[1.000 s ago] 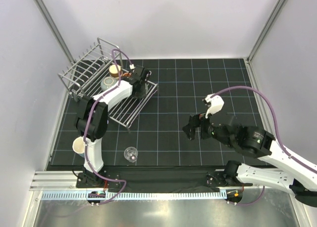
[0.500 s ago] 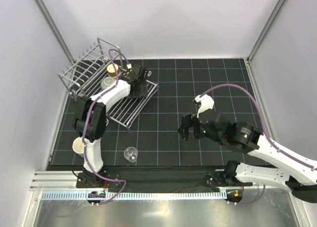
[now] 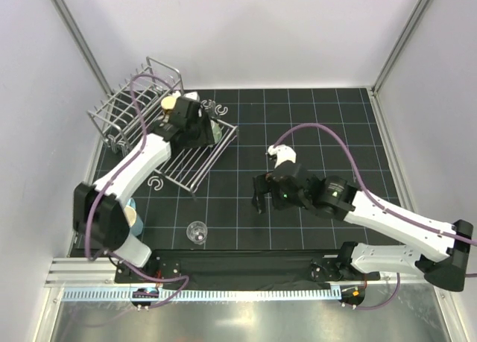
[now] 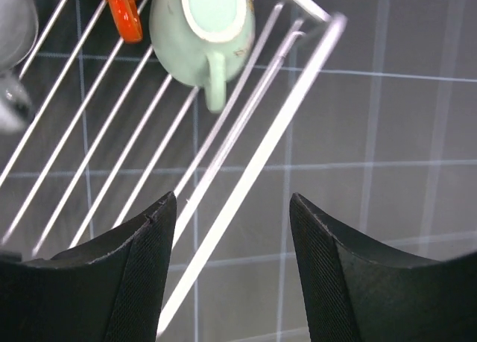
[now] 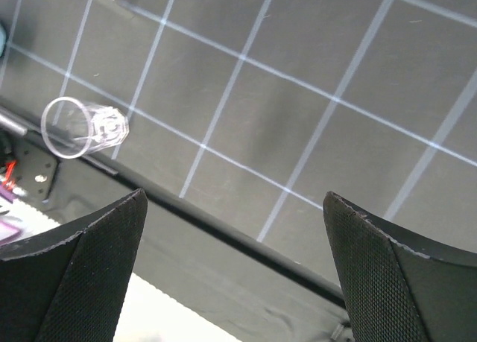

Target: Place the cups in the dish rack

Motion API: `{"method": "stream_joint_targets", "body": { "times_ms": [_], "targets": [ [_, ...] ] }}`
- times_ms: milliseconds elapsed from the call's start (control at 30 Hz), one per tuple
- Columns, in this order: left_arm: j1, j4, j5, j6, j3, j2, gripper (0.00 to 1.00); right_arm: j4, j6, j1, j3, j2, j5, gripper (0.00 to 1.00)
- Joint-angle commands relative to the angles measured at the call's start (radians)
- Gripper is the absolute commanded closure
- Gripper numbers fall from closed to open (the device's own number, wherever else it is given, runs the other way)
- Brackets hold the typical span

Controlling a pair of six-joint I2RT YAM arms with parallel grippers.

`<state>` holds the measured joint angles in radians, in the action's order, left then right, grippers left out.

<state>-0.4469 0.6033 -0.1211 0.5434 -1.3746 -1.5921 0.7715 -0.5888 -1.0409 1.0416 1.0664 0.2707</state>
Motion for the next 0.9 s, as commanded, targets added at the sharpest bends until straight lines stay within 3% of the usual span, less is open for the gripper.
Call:
{"method": "stream_joint_targets", "body": {
  "times_ms": [0, 167, 267, 533, 800, 867],
  "targets": [
    [-0.003, -0.011, 0.060, 0.052, 0.069, 0.177, 0.39, -0.136, -0.032, -0.005, -0.005, 0.069, -0.111, 0.00],
    [-0.003, -0.057, 0.220, 0.112, 0.193, 0.401, 0.37, -0.245, -0.059, -0.027, 0.005, 0.200, -0.195, 0.02],
    [-0.001, -0.062, 0.244, 0.135, 0.261, 0.526, 0.37, -0.279, -0.060, -0.068, 0.079, 0.309, -0.205, 0.05],
    [-0.003, 0.013, 0.127, 0.128, 0.316, 0.829, 0.36, -0.285, -0.048, -0.166, 0.262, 0.598, -0.217, 0.19],
    [-0.001, 0.023, 0.043, 0.130, 0.332, 0.995, 0.34, -0.351, -0.072, -0.192, 0.290, 0.698, -0.257, 0.42],
    [-0.001, 0.023, 0.041, 0.130, 0.330, 1.011, 0.33, -0.362, -0.078, -0.192, 0.287, 0.710, -0.281, 0.42]
  ]
}}
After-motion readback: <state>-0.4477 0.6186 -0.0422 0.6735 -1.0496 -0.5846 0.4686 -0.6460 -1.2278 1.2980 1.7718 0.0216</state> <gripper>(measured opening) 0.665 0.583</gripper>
